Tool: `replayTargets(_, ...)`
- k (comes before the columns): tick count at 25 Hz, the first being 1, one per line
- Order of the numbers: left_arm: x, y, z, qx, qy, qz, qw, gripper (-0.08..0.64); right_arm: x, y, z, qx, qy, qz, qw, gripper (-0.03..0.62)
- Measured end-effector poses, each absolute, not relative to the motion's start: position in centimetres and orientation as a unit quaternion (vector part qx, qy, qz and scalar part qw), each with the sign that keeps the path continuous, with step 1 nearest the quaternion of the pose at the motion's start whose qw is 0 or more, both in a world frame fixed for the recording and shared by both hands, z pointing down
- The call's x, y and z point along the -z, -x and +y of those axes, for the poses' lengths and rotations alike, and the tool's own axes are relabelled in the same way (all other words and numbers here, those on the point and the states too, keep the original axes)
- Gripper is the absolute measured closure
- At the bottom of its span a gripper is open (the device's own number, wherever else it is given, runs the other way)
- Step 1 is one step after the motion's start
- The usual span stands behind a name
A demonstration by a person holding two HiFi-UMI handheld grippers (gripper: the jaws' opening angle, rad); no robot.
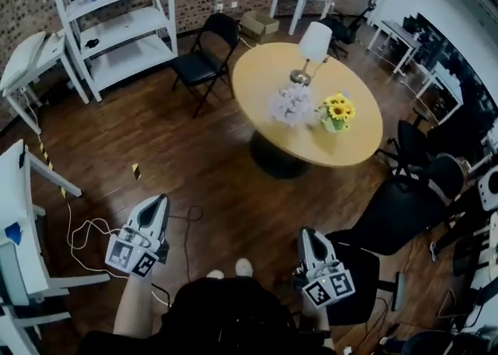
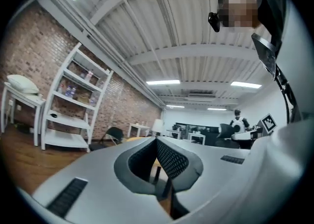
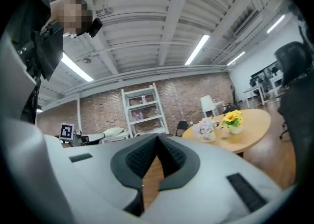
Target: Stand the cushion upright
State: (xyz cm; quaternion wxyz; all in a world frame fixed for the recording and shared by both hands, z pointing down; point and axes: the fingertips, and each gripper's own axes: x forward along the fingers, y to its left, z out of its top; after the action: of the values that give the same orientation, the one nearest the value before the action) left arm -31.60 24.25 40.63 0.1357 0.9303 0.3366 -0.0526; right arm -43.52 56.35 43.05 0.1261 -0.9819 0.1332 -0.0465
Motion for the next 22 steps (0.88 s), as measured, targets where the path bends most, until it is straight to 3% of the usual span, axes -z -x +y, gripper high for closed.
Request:
replayTargets(10,-37.7,32.6,17.5,0.099,-0.984,0.104,0.110,0.558,-41.8,28.4,51.4,0.044,0.927,0.355,0.116,0.589)
replayTargets(22,-37.9,39.6,16.2,0.097,-0.992,-0.031,0.074,0.558,-44.1,23.5,41.7,0.073,0.834,0.529,0.137,0.589)
